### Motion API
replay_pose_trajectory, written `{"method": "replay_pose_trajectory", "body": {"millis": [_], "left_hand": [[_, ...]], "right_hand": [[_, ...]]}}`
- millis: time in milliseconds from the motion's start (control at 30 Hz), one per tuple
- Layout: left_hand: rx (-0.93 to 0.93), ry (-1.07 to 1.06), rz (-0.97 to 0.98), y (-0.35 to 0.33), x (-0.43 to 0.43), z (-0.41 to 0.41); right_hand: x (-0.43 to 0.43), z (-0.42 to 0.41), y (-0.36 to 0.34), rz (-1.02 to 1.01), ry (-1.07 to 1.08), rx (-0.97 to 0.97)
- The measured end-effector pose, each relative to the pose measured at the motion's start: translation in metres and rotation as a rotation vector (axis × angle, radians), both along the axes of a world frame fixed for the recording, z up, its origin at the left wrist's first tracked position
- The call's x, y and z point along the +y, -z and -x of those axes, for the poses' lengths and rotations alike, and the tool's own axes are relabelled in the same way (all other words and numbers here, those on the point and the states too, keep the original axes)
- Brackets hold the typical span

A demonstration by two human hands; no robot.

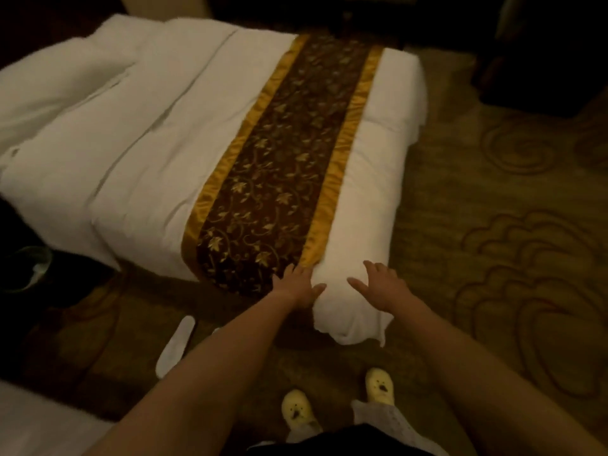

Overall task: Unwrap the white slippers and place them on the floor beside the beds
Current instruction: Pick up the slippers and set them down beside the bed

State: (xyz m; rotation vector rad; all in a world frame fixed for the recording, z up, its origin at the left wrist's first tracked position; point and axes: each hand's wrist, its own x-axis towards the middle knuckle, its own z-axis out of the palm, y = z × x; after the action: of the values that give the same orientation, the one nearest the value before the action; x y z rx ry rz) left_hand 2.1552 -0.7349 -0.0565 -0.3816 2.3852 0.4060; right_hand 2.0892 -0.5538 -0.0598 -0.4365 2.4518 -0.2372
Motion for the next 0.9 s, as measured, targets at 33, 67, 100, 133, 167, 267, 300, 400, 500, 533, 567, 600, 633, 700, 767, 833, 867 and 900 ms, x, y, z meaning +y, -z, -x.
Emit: {"method": "replay_pose_trajectory", "body": {"millis": [33,67,100,133,167,267,300,400,500,533,567,600,633,700,767,833,867,900], "left_hand": [[0.016,0.042,0.019,-0.002,0.017,0.012],[0.027,0.087,0.042,-0.004,0.034,0.025],[0.036,0.132,0.064,-0.005,0.050,0.038],[0.043,0.169,0.083,-0.005,0.067,0.051],[0.048,0.193,0.094,-0.006,0.084,0.064],[0.047,0.205,0.077,-0.007,0.139,0.100],[0.049,0.221,0.072,-0.009,0.159,0.111],[0.071,0.300,0.064,-0.013,0.218,0.144],[0.115,0.352,0.041,-0.018,0.269,0.178],[0.119,0.372,0.035,-0.020,0.282,0.188],[0.121,0.395,0.036,-0.022,0.294,0.198],[0.125,0.415,0.041,-0.023,0.304,0.210],[0.129,0.431,0.047,-0.024,0.312,0.222],[0.128,0.459,0.063,-0.024,0.326,0.249],[0.116,0.485,0.077,-0.020,0.336,0.276],[0.102,0.498,0.072,-0.013,0.345,0.304],[0.095,0.499,0.065,-0.009,0.349,0.319],[0.085,0.499,0.058,-0.004,0.354,0.334]], "right_hand": [[0.018,0.005,-0.001,-0.013,0.026,0.001],[0.036,0.010,-0.002,-0.018,0.058,0.003],[0.053,0.016,-0.003,-0.017,0.096,0.002],[0.070,0.023,-0.004,-0.012,0.134,-0.004],[0.088,0.031,-0.005,-0.007,0.163,-0.011],[0.146,0.055,-0.008,-0.008,0.201,-0.010],[0.165,0.065,-0.009,-0.008,0.211,-0.009],[0.222,0.097,-0.014,0.005,0.242,0.000],[0.269,0.132,-0.021,0.029,0.290,0.016],[0.283,0.141,-0.023,0.036,0.307,0.010],[0.295,0.150,-0.024,0.038,0.316,0.004],[0.306,0.158,-0.023,0.037,0.317,0.006],[0.317,0.167,-0.022,0.034,0.320,0.011],[0.334,0.186,-0.019,0.047,0.349,0.014],[0.346,0.207,-0.016,0.075,0.395,-0.008],[0.356,0.230,-0.012,0.077,0.421,-0.022],[0.361,0.243,-0.010,0.067,0.427,-0.028],[0.365,0.258,-0.008,0.056,0.432,-0.034]]}}
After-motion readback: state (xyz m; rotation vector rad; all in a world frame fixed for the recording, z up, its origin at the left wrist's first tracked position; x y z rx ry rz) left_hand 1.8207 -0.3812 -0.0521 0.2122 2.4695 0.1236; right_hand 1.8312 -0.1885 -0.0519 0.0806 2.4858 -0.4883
